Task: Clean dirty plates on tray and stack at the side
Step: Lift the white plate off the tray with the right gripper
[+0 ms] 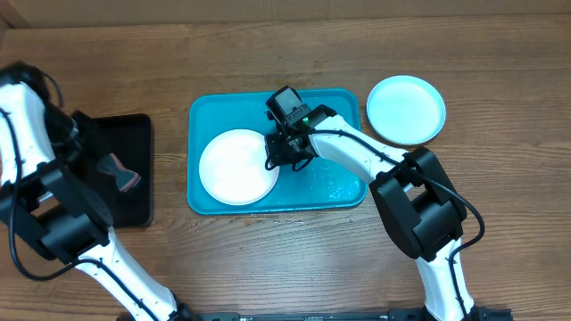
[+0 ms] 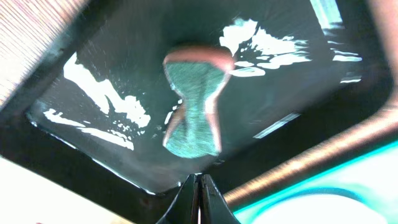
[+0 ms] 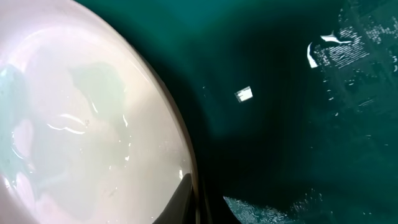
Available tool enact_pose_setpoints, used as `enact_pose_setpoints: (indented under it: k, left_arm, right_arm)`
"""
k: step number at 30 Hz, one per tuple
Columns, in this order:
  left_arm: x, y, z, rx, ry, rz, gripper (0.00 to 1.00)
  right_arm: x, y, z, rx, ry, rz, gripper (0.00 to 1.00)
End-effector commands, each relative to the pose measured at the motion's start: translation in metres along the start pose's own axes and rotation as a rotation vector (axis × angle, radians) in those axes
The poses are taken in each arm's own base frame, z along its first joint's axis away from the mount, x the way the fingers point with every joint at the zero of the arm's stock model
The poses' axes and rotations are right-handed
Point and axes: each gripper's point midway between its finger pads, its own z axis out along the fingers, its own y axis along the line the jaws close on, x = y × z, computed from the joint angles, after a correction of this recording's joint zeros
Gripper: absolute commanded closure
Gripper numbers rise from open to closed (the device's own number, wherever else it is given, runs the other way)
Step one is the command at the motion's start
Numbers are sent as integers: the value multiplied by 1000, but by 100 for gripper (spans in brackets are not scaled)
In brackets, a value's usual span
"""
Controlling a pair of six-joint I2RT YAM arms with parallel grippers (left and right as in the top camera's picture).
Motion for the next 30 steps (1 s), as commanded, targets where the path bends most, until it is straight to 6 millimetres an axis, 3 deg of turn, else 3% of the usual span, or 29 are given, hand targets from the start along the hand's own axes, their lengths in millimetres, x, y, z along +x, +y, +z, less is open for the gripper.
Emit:
enact_pose_setpoints:
  k: [1,5,6,14,25,30]
  left_arm:
    - [-6,-14,-29,81,-51,24,91]
    - [-4,-13,-30,76,-42,24,25]
    - [-3,-13,-29,74,-38,24,0]
    - [-11,-17,-29,89,-71,25,0]
    - [-15,-18,-30,96,-87,27,1]
    - [-15,-18,-30,96,-87,27,0]
  right_arm:
    - [-16,9,-15,20,-58,-41,96]
    - [-37,17,-55,120,-176,-86,96]
    - [-44,16,-69,181,-222,-94,96]
    - [-76,12,-181,667,-520,-259,96]
    - [-73,44,-268,1271,-634,-597,96]
    - [-67,75,-283,1398,-604,-748,96]
